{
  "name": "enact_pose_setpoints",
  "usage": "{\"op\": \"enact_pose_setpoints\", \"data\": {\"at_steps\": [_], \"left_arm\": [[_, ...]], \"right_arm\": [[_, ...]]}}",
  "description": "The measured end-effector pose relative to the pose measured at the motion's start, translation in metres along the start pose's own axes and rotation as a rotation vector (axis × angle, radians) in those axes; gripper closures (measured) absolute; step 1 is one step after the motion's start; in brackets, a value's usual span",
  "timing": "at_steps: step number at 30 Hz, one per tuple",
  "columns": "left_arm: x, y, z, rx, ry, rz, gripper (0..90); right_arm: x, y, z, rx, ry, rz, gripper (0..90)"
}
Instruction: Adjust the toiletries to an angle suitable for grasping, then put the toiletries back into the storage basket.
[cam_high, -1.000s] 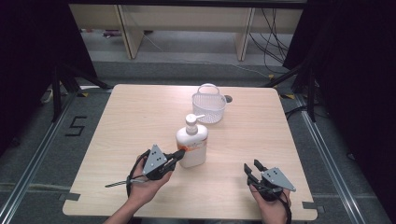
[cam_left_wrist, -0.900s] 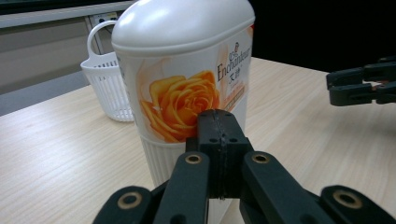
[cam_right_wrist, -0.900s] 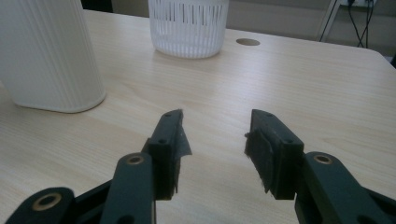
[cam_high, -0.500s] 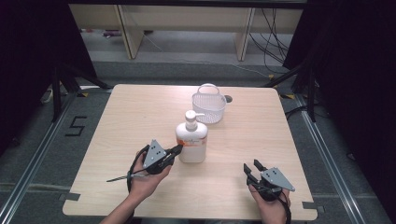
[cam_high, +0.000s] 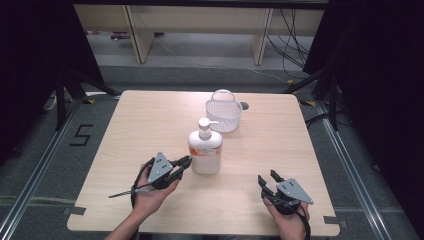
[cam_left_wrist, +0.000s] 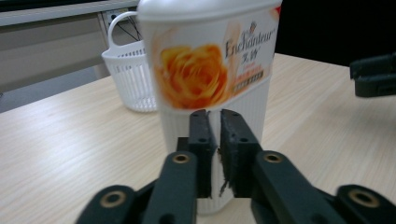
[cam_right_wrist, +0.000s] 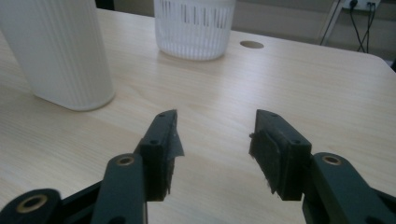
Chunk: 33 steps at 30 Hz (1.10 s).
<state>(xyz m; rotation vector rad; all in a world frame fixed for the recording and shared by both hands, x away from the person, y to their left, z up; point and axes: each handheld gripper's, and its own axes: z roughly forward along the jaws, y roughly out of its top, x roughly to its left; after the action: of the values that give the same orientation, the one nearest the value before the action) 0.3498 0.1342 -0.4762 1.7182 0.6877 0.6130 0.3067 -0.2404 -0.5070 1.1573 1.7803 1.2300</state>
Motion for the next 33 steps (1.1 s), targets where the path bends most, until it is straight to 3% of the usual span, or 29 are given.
{"op": "enact_pose_setpoints", "data": {"at_steps": [7,9,11,12,18,19,33], "left_arm": [[0.023,-0.029,-0.033,-0.010,0.075,-0.051,55.2],[0.027,-0.038,-0.039,-0.015,0.107,-0.095,48.1],[0.029,-0.041,-0.041,-0.015,0.121,-0.110,44.7],[0.031,-0.043,-0.042,-0.016,0.139,-0.126,38.8],[0.036,-0.050,-0.043,-0.042,0.186,-0.130,34.2],[0.035,-0.052,-0.044,-0.027,0.198,-0.137,33.9],[0.038,-0.060,-0.043,-0.025,0.221,-0.160,32.8]], "right_arm": [[0.020,0.026,0.004,-0.050,0.038,-0.003,43.4],[0.024,0.035,0.004,-0.068,0.035,-0.017,42.9],[0.026,0.040,0.005,-0.071,0.051,-0.019,42.8],[0.030,0.047,0.005,-0.091,0.054,-0.017,42.7],[0.040,0.062,0.006,-0.121,0.068,-0.026,42.6],[0.041,0.064,0.006,-0.130,0.072,-0.030,42.6],[0.071,0.095,0.013,-0.174,0.103,-0.035,42.7]]}}
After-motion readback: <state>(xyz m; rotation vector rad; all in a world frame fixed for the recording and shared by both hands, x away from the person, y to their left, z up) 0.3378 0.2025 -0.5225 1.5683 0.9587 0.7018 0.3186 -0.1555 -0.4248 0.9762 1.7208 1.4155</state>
